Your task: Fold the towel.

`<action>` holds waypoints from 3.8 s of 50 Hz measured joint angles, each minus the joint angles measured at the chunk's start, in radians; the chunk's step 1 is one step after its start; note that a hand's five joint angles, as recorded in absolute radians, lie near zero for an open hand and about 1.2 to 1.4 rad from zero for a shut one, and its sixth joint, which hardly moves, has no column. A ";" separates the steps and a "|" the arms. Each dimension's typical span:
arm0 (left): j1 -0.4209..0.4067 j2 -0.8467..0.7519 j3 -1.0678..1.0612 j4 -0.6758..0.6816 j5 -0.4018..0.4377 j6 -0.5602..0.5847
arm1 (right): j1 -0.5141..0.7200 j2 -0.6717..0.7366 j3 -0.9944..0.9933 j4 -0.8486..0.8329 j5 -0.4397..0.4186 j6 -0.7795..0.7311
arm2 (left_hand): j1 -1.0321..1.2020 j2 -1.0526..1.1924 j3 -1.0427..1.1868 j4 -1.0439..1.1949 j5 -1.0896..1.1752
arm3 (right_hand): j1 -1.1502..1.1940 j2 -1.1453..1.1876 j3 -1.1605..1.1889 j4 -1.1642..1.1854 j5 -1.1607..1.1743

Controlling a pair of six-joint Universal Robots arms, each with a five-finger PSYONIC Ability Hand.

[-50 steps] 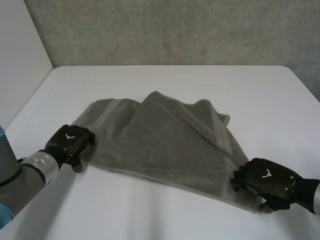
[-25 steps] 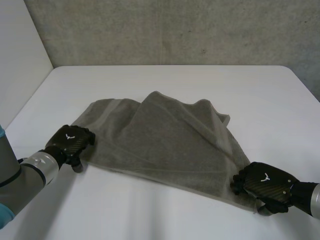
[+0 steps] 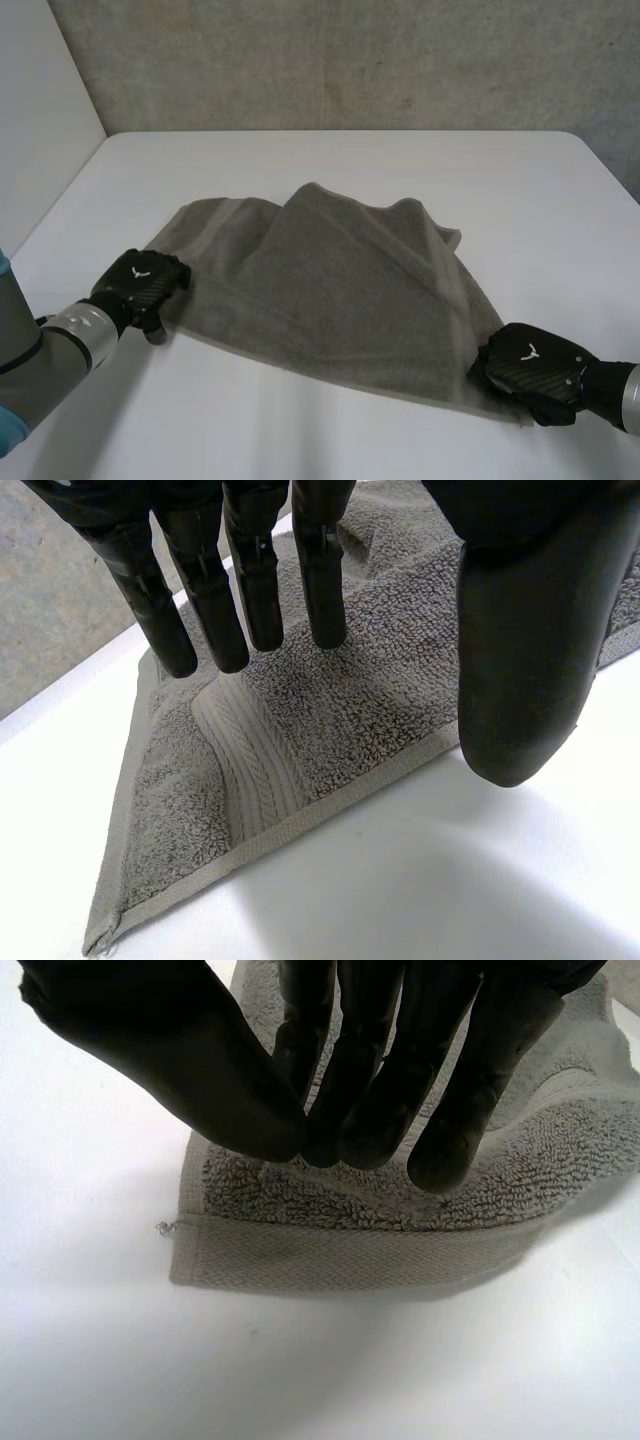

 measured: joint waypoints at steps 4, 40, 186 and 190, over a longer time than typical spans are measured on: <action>0.000 0.000 0.000 0.000 0.000 -0.001 | 0.000 -0.002 -0.003 0.008 0.000 0.011 | 0.000 0.000 0.000 0.000 0.000 | -0.001 0.000 0.000 0.000 0.000; -0.003 -0.001 -0.003 0.000 0.000 -0.007 | -0.007 -0.057 -0.032 0.070 0.030 -0.065 | 0.000 0.000 0.000 0.000 0.004 | -0.782 -0.745 -0.769 -0.775 -0.786; 0.002 0.004 0.001 0.000 0.002 -0.026 | -0.039 0.029 0.012 0.061 0.013 -0.206 | 0.000 0.000 0.000 0.000 0.004 | -0.637 -0.602 -0.615 -0.621 -0.641; 0.002 0.003 0.001 0.000 0.002 -0.026 | -0.037 0.038 0.012 0.049 0.013 -0.206 | 0.000 0.000 0.000 0.000 0.004 | -0.591 -0.550 -0.576 -0.580 -0.599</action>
